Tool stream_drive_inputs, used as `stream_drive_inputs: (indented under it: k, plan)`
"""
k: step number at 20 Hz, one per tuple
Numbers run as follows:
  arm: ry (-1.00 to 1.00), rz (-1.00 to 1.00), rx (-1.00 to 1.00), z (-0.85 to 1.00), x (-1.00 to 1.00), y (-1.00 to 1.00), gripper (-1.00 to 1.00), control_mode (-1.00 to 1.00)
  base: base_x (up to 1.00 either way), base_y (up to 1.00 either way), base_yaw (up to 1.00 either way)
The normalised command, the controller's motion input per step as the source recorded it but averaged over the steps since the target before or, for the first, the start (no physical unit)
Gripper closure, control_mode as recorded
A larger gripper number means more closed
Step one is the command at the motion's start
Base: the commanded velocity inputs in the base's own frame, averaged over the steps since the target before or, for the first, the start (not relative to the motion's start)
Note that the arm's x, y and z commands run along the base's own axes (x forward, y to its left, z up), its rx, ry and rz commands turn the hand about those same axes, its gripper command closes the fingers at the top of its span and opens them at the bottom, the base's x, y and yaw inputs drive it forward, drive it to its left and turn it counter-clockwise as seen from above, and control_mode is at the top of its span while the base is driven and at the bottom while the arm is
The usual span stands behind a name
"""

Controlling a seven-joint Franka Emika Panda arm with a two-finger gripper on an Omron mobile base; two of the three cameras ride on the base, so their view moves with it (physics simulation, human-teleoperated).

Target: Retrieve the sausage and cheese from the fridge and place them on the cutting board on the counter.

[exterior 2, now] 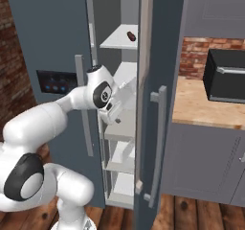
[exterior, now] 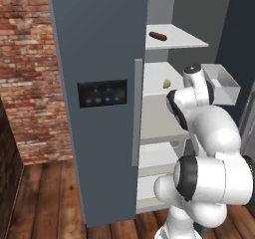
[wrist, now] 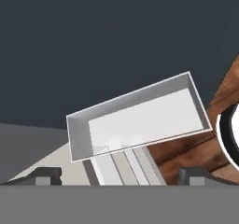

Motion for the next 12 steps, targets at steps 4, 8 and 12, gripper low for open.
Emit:
stream_drive_inputs:
  k: [4,8,12]
  plan:
    - [-0.03,-0.38,0.19,0.00,-0.09,-0.66,-1.00,-1.00,0.00,0.00,0.00]
    - [-0.05,-0.38,0.16,0.00,-0.10,-0.90,-1.00,-1.00,0.00,0.00,0.00]
    - [-0.09,-0.34,0.11,0.04,-0.04,-0.60,-1.00,-1.00,0.00,0.00,0.00]
